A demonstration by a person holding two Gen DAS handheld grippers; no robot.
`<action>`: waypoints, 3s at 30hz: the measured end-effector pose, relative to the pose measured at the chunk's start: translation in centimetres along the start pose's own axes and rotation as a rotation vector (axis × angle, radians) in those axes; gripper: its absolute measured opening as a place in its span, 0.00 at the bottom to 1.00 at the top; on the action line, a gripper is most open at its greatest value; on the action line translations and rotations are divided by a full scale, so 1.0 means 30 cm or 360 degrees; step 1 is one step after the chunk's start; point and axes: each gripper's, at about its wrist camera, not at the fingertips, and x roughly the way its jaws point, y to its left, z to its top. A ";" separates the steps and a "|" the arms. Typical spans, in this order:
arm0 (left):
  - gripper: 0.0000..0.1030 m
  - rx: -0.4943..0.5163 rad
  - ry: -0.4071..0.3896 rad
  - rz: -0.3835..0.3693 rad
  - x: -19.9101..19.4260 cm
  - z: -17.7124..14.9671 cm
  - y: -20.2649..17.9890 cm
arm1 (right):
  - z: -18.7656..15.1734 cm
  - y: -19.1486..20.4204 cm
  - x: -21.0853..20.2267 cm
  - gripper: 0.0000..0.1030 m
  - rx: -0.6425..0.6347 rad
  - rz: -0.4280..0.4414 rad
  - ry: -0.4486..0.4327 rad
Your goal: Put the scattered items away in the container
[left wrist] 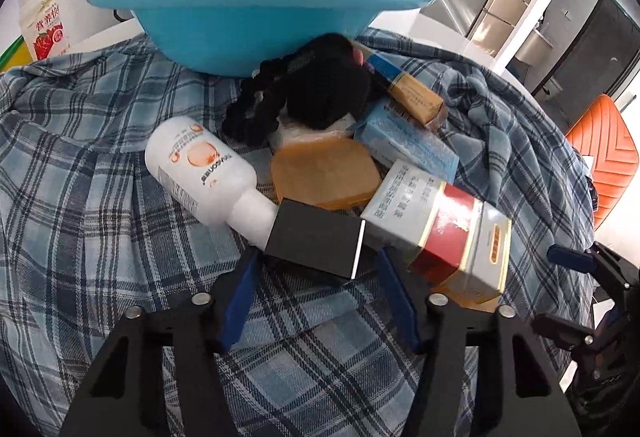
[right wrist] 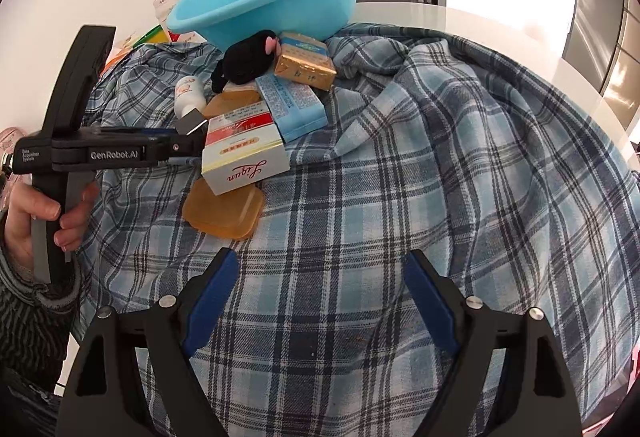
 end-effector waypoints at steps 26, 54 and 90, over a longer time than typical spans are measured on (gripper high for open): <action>0.47 -0.0003 -0.0085 0.0047 -0.143 -0.167 0.004 | -0.028 0.004 -0.028 0.81 0.0036 0.0057 -0.0001; 0.81 0.0170 -0.0141 0.0133 -0.148 -0.244 -0.018 | -0.028 0.005 -0.014 0.81 0.0075 0.0082 0.0026; 0.43 -0.0062 -0.0280 0.0119 -0.248 -0.272 0.059 | 0.082 0.205 -0.032 0.81 -0.0237 -0.0039 -0.0062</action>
